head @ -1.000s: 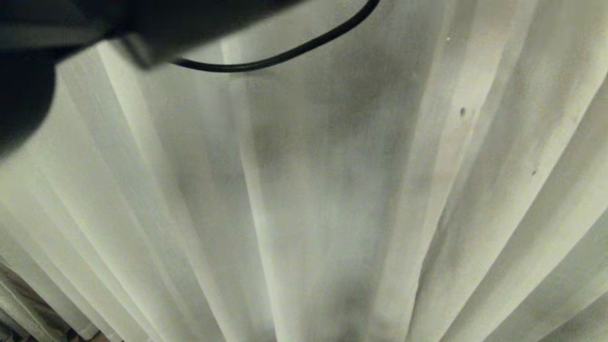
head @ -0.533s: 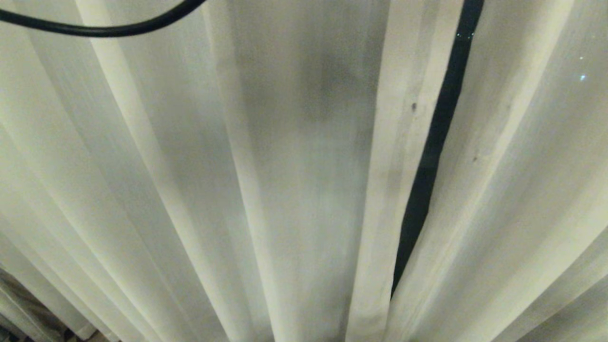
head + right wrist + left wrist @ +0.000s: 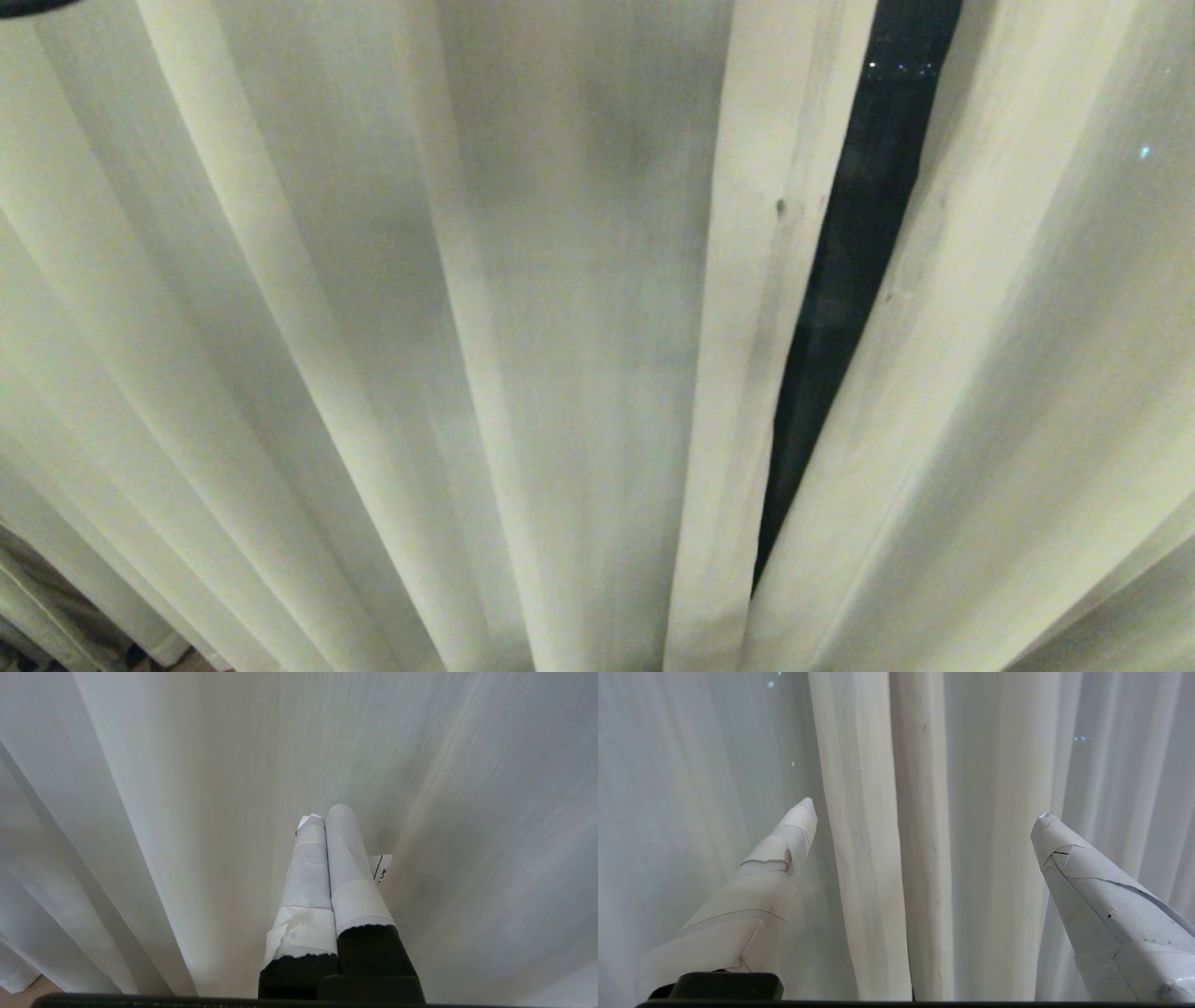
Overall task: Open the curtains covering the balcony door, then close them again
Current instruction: Close the outer curtains on both sides
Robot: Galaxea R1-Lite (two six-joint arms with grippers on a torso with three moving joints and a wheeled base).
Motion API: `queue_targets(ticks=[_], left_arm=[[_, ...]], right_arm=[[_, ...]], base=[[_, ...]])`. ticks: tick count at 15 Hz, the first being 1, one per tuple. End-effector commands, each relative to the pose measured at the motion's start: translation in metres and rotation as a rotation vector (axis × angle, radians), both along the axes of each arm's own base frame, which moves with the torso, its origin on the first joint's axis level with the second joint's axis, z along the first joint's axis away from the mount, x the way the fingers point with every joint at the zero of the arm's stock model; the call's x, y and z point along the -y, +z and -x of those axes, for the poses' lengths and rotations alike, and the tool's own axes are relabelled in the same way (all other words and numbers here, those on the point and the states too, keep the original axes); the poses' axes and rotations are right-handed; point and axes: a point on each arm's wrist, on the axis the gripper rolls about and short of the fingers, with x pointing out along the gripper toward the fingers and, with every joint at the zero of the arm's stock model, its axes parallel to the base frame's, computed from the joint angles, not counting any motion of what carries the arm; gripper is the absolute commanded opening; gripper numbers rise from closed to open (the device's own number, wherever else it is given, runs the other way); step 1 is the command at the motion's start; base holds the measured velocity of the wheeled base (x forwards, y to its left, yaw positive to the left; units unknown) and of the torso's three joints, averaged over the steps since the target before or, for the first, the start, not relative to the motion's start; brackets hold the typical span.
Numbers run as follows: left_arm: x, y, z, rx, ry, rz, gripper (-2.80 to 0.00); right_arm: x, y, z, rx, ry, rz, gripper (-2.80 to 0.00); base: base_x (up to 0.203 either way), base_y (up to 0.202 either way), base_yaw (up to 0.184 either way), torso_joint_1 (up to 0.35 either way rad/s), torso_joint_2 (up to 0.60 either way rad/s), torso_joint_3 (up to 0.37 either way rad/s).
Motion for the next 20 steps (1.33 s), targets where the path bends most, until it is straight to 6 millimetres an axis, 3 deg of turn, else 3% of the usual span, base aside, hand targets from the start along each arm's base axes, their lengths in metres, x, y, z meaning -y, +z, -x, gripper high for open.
queue_targets(ticks=[1,5,6,9,14,20], left_arm=[[-0.01,0.004,0.002,0.006,0.002,0.017,0.0],[-0.02,-0.002,0.003,-0.014,0.028,0.005,0.0],[-0.023,-0.002,0.004,-0.015,0.03,0.005,-2.8],[-0.025,-0.006,0.0,-0.039,0.075,-0.002,-2.8],[-0.025,-0.025,-0.031,-0.131,0.295,-0.019,-2.8],[0.019,-0.054,-0.089,-0.236,0.422,-0.029,-2.8]], right_arm=[[0.0,0.0,0.0,-0.002,0.001,0.001,-2.8],[0.0,0.0,0.0,-0.002,0.002,0.001,-2.8],[0.0,0.0,0.0,-0.002,0.002,0.001,-2.8],[0.0,0.0,0.0,-0.002,0.002,0.001,-2.8],[0.0,0.0,0.0,-0.002,0.002,0.001,-2.8],[0.0,0.0,0.0,-0.002,0.002,0.001,-2.8]], base=[[0.0,0.0,0.0,0.0,0.0,0.0],[0.0,0.0,0.0,0.0,0.0,0.0],[0.0,0.0,0.0,0.0,0.0,0.0],[0.0,0.0,0.0,0.0,0.0,0.0],[0.0,0.0,0.0,0.0,0.0,0.0],[0.0,0.0,0.0,0.0,0.0,0.0]])
